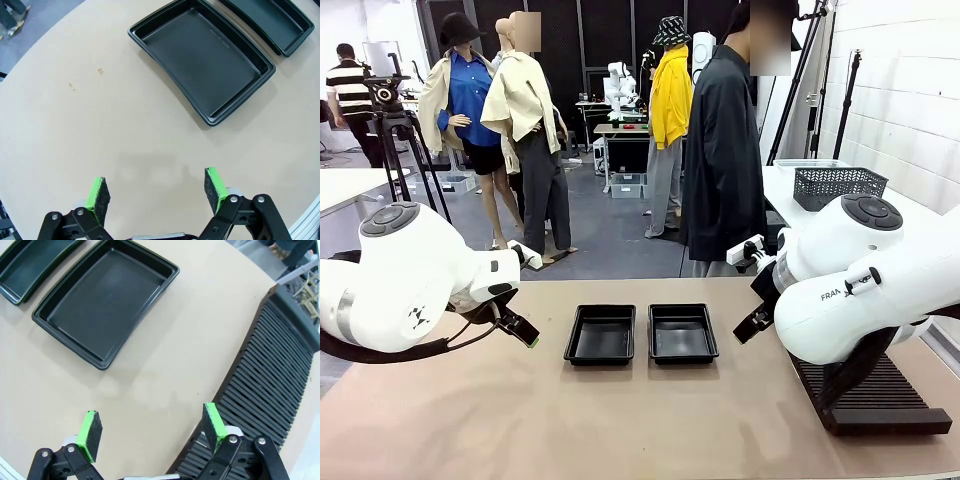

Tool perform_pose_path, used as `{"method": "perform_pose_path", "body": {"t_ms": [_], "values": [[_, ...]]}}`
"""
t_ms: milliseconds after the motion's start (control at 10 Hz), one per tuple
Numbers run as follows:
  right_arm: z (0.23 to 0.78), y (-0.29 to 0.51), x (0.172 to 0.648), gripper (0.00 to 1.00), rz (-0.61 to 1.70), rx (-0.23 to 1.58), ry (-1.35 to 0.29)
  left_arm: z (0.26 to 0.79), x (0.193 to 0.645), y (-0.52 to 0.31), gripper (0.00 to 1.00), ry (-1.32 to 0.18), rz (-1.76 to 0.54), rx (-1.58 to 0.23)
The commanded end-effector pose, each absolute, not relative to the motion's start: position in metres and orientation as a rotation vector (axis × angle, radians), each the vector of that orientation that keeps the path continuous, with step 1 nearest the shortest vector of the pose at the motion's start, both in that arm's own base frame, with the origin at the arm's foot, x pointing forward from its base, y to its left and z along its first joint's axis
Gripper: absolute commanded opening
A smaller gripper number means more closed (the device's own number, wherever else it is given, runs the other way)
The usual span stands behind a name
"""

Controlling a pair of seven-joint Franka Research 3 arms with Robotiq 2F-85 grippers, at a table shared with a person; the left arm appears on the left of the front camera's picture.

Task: Inspect and transfer BCBs to ESD trays.
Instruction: Pick up the Blank PCB from the PCB Rack and place it in the left ESD tray.

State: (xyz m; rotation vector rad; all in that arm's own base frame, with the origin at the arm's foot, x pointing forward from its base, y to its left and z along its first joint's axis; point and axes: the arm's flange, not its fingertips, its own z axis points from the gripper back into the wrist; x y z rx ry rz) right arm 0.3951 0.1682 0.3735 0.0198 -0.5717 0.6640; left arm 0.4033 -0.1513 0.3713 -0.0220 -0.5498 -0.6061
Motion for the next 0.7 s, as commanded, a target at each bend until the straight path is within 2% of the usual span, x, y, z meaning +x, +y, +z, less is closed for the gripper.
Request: {"method": "perform_pose_path", "body": {"t_ms": [0,100,300,600], "values": [[0.373,0.168,0.395,1.00,0.664,0.020,-0.572,0.371,0.403,-0.151,1.00,-0.550,-0.605,-0.022],[0.373,0.168,0.395,1.00,0.664,0.020,-0.572,0.371,0.403,-0.151,1.00,-0.550,-0.606,-0.022],[0.407,0.158,0.405,1.00,0.681,0.149,-0.580,0.391,0.416,-0.142,1.00,-0.497,-0.578,-0.129],[0.455,0.130,0.438,1.00,0.658,0.309,-0.495,0.433,0.457,-0.112,1.00,-0.379,-0.528,-0.208]]}}
